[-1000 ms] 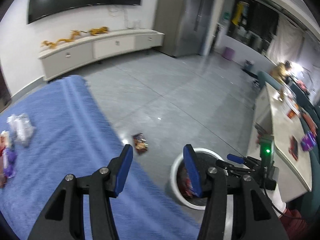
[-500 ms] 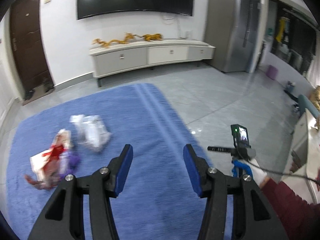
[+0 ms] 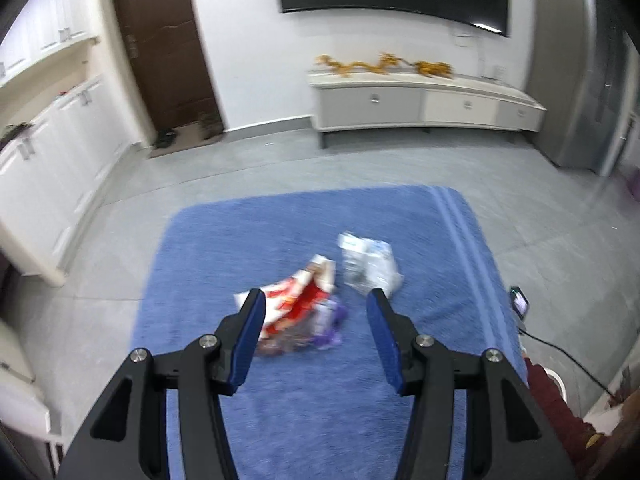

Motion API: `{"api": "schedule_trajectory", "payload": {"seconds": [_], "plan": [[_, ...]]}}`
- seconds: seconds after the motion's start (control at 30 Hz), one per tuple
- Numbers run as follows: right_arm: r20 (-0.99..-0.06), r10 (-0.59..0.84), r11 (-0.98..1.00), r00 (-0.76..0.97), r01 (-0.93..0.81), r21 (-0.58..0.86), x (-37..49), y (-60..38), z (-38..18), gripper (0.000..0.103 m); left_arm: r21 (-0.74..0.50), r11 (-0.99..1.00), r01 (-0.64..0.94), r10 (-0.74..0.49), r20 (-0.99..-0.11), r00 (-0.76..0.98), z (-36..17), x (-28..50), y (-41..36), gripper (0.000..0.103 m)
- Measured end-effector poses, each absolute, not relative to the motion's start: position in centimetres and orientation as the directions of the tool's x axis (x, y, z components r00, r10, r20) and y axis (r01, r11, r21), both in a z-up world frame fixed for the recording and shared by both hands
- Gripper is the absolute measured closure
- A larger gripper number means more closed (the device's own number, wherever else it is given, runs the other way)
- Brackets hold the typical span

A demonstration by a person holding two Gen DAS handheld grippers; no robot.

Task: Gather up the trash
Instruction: 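Move both tools back toward the rug, then grasp the small brown snack packet from the floor with the right tool, then carry the brown packet to the bin and open the right tool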

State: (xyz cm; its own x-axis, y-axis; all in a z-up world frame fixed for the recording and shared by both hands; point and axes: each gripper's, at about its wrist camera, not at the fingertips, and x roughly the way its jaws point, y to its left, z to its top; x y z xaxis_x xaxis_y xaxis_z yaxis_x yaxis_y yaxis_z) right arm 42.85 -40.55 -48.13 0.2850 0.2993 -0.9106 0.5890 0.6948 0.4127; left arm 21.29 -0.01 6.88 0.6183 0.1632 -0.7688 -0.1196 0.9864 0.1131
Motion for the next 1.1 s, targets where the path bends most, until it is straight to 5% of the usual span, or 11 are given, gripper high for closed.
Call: {"api": "schedule_trajectory", "payload": {"seconds": [0.37,0.57,0.7,0.83,1.1], "plan": [[-0.969,0.146,0.827,0.197,0.513,0.229,45.6,-38.4,-54.1,0.018,0.296,0.937,-0.188,0.349,-0.731,0.587,9.8,22.0,-1.2,0.053],[-0.983,0.081,0.859,0.168,0.488,0.154,45.4,-37.9,-56.6,0.018,0.259,0.935,-0.242,0.352,-0.764,0.541,8.4,23.3,0.2,0.053],[-0.987,-0.029,0.906,0.156,0.421,0.04,44.9,-36.6,-57.0,0.034,0.252,0.936,-0.244,0.346,-0.778,0.525,7.1,23.8,0.5,0.053],[-0.985,0.0,0.919,0.173,0.388,0.068,44.4,-35.8,-56.5,0.072,0.226,0.948,-0.224,0.313,-0.795,0.521,6.2,23.8,0.5,0.053],[-0.933,0.242,0.81,0.267,0.474,0.345,40.5,-35.3,-54.7,0.075,0.163,0.972,-0.17,0.231,-0.795,0.561,5.5,22.8,1.0,0.053]]}}
